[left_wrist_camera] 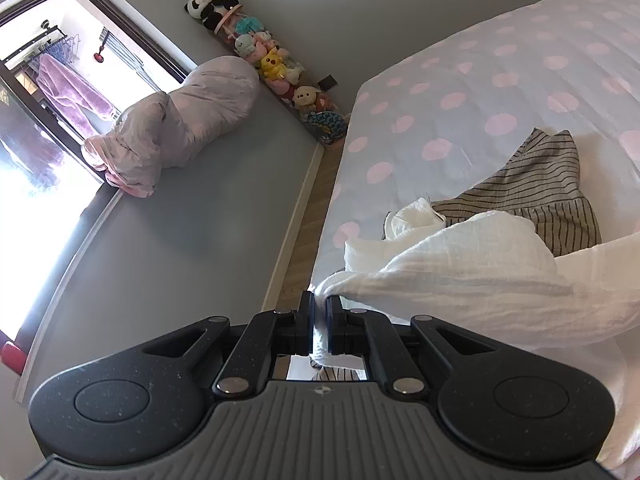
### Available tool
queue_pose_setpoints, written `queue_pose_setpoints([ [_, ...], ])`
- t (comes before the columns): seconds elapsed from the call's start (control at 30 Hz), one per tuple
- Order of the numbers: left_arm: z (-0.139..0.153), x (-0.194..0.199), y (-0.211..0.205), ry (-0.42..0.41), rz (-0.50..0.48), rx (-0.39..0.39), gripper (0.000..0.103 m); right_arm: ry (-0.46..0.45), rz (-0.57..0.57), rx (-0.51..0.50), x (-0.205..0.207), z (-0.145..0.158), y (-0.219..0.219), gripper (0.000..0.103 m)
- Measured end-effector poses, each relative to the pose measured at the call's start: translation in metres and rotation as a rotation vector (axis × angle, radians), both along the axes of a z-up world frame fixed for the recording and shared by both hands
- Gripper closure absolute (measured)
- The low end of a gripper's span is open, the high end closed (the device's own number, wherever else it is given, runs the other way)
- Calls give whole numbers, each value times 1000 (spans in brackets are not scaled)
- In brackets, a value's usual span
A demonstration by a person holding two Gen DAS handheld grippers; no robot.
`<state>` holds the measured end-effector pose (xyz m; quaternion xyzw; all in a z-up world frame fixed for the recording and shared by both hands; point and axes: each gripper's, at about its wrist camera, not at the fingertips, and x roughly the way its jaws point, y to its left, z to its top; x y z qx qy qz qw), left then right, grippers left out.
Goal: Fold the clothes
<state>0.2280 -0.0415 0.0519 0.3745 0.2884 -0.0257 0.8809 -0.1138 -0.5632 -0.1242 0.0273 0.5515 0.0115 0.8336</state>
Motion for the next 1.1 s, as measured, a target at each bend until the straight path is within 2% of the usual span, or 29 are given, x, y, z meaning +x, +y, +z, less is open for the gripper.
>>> queue_pose_setpoints([
  [0.03,2,-2,0,-2,0,2,99,6,-2,7,1,-3,0,60],
  [0.1,6,-5,0,-4,-1,3,99,21,-12,27,3,-8,1,87],
  [0.17,11,-8,1,-5,-4,2,99,12,-14,20,0,-4,4,89],
  [0.2,13,-9,1,-7,-6,2,99,4,-15,18,-2,-1,5,94],
  [0.4,28,-15,6,-30,-2,-33,99,-116,-122,-54,-32,47,-2,96],
  [0.63,60,-23,29,-77,32,-134,99,-340,-347,-151,-97,140,-36,97],
  [0.8,79,-27,38,-89,40,-198,99,-449,-435,-225,-129,196,-49,97],
  [0.93,79,-19,26,-75,26,-198,99,-455,-466,-282,-122,210,-61,97],
  [1.1,59,5,-9,-52,0,-127,99,-384,-497,-351,-79,195,-85,98],
])
